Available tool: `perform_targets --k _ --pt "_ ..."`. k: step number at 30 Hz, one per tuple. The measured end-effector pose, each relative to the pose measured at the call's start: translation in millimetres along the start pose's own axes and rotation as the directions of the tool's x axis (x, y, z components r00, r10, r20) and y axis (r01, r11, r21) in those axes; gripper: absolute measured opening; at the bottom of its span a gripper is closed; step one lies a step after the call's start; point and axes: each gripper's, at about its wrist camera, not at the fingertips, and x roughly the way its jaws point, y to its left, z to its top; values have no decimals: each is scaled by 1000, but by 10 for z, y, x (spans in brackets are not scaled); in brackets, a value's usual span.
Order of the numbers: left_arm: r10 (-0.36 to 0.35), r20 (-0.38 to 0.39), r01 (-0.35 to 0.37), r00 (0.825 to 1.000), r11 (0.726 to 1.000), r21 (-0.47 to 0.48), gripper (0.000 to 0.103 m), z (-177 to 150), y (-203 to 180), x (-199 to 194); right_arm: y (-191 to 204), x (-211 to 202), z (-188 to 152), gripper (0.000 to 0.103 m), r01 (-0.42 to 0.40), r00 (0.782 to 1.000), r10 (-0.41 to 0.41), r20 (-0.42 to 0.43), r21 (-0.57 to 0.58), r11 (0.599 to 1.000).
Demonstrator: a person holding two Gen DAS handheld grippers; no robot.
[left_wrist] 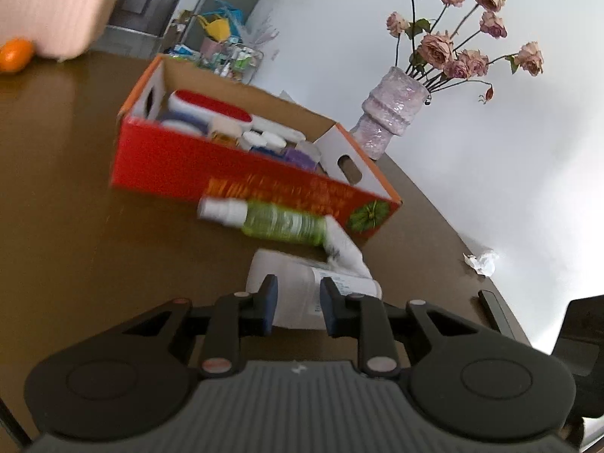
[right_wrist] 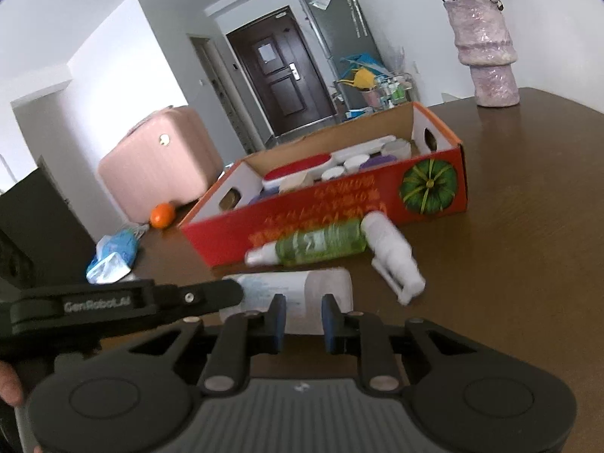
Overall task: Organize rigid objects
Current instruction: 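Grasp the white plastic jug with both tools from either side, then lift the white jug with both tools and lower it into the box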
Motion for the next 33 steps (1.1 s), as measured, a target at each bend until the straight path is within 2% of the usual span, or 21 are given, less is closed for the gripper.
perform_targets --k 3,10,12,14,15,19,22,25,29,33 --pt "4 6 -3 1000 1000 -14 25 -169 3 -157 8 -63 -113 23 -25 1000 25 -17 1 1000" --pt "10 -5 -9 1000 999 43 25 -526 -90 -418 154 -300 -377 31 -40 997 35 -62 -89 995" --pt "-11 -15 12 1000 999 42 26 -606 -86 -494 186 -387 -451 34 -41 997 33 -73 -109 993" --pt "-61 -38 63 997 997 35 33 -659 -57 -532 206 -465 -514 40 -46 996 36 -79 -133 990" --pt "-72 -48 73 996 997 31 33 -677 -37 -530 195 -483 -536 41 -59 995 48 -85 -138 989" --pt "-54 -58 55 997 998 19 34 -647 17 -526 123 -519 -561 40 -76 994 65 -94 -121 990" --pt "-59 -35 60 998 998 17 50 -560 33 -568 102 -595 -509 40 -66 997 60 -48 -120 991" --pt "-43 -40 44 998 999 24 51 -473 20 -512 58 -593 -434 40 -60 998 58 -21 -96 994" --pt "-19 -77 21 997 1000 21 49 -413 29 -362 3 -487 -374 39 -43 999 41 -30 -67 997" --pt "-59 -95 56 994 998 -27 44 -400 73 -247 -89 -371 -349 36 -79 996 79 -52 -4 997"
